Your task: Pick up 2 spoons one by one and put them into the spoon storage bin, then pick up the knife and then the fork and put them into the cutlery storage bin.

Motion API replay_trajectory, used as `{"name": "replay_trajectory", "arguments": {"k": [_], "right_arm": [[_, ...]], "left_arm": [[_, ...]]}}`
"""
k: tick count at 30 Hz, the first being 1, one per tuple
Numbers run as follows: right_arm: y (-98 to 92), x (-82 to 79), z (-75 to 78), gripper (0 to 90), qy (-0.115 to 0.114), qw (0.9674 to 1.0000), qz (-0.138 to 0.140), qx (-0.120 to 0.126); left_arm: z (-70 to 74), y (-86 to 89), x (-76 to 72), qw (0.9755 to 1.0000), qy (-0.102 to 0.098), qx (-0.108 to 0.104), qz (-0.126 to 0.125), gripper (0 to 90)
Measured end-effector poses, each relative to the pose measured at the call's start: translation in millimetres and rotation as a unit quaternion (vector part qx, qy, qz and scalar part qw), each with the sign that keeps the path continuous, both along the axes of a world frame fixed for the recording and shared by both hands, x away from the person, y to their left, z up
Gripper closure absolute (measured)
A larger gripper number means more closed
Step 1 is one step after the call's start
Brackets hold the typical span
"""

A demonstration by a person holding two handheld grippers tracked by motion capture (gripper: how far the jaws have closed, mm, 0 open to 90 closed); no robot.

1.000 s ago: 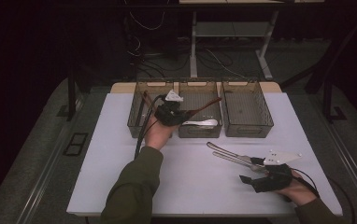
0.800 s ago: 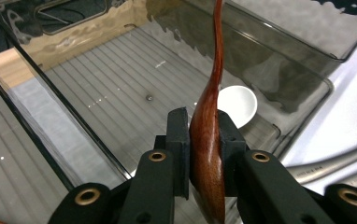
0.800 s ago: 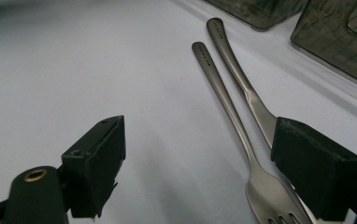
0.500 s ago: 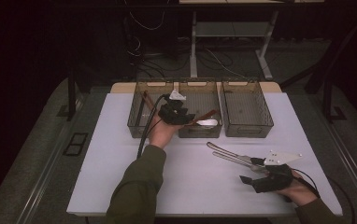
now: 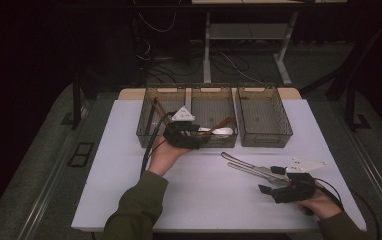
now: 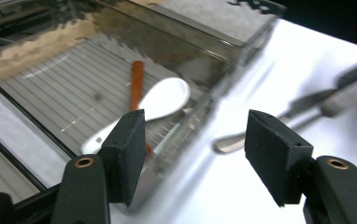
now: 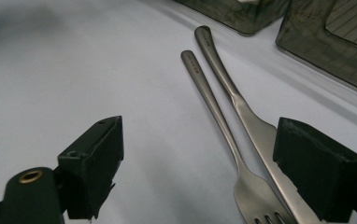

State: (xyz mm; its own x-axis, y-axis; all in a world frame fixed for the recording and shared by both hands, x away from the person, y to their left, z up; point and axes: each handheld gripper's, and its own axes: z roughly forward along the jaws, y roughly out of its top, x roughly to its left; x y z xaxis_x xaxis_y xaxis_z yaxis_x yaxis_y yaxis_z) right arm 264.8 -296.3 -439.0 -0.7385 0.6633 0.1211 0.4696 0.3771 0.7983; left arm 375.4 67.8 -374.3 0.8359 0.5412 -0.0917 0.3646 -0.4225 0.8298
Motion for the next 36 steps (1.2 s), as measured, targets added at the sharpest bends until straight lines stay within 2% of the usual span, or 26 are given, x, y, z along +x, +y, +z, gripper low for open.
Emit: {"name": "replay_trajectory", "arguments": {"k": [4,5,6,14,19,22,28,34,36], "right_arm": [[-2.0,-0.1,3.3,16.1,0.005,0.9999,-0.008,-0.003],[-2.5,0.6,3.7,16.0,0.0,1.0,-0.007,-0.003],[-2.7,0.7,4.3,15.4,0.002,1.0,-0.007,-0.004],[-0.5,1.5,10.2,13.8,0.0,0.9999,0.003,-0.01],[1.3,2.8,11.6,13.3,0.001,0.9997,0.01,-0.02],[1.9,5.5,13.3,12.9,0.012,0.9995,0.018,-0.023],[3.5,11.0,16.9,14.1,0.03,0.9981,0.041,-0.034],[8.1,19.7,19.1,15.2,0.029,0.9965,0.05,-0.06],[8.2,24.3,21.9,18.6,0.033,0.9962,0.053,-0.06]], "left_arm": [[-5.7,9.6,-17.7,1.0,-0.001,0.001,-0.005,33.5],[-7.1,13.1,-21.6,1.0,0.0,0.002,-0.007,32.7],[-9.5,16.0,-25.2,1.0,0.001,-0.005,-0.005,32.2],[-27.5,42.2,-51.7,0.9997,0.011,-0.017,-0.01,26.7],[-37.9,58.7,-67.0,0.9997,0.014,-0.018,-0.009,22.8],[-42.4,67.1,-75.0,0.9997,0.012,-0.022,-0.008,19.4],[-53.3,81.2,-86.9,0.9996,0.016,-0.022,-0.008,13.8],[-60.7,87.8,-94.1,0.9993,0.019,-0.031,0.002,7.2],[-62.8,87.2,-94.5,0.9993,0.022,-0.028,0.002,3.3]]}}
